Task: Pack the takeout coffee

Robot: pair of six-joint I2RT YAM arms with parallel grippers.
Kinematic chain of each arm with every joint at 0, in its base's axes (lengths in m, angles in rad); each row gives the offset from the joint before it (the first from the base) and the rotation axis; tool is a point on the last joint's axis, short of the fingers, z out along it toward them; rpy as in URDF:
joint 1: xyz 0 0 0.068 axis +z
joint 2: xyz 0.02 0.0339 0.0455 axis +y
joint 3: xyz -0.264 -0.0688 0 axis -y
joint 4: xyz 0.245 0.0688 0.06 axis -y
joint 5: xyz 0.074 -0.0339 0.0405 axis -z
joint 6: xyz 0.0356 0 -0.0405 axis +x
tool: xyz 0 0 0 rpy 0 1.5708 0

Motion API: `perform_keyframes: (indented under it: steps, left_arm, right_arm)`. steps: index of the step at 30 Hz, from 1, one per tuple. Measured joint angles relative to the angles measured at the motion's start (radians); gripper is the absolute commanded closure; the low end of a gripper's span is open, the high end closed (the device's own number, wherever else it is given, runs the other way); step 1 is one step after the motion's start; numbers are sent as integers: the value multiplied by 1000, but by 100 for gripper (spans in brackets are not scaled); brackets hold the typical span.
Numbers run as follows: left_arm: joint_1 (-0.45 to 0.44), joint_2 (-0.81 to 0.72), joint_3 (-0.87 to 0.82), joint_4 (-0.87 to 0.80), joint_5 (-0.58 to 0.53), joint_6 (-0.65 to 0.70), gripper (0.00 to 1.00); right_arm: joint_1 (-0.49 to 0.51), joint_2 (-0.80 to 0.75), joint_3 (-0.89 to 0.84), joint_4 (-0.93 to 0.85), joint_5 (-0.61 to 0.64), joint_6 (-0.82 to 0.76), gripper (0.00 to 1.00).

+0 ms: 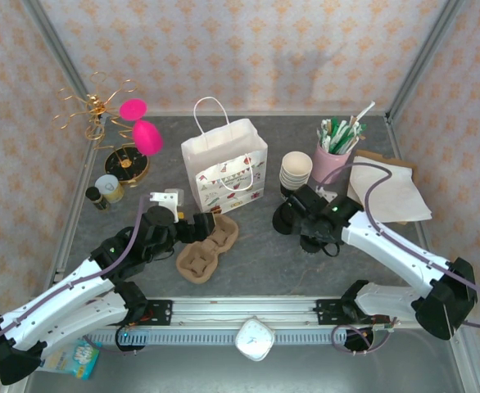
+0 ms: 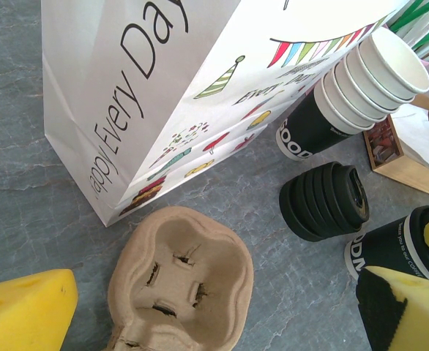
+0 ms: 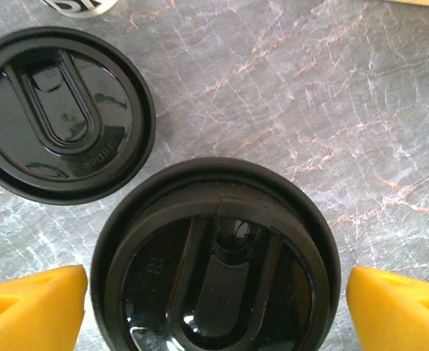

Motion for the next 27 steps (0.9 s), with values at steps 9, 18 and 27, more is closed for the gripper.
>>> perform_keyframes:
  steps: [9,18,27]
  left_arm:
    - [0,-9,50,-16,-10,0,1]
    - [0,-42,131,-145,-72,-45,1]
    - [0,-139,137,-302,-139,-195,1]
  right_arm:
    - [31,-1,224,-40,18,-46,3]
    - [347,223,410,43,17,-174,7]
    - [528,445,427,204,-94,-367,20]
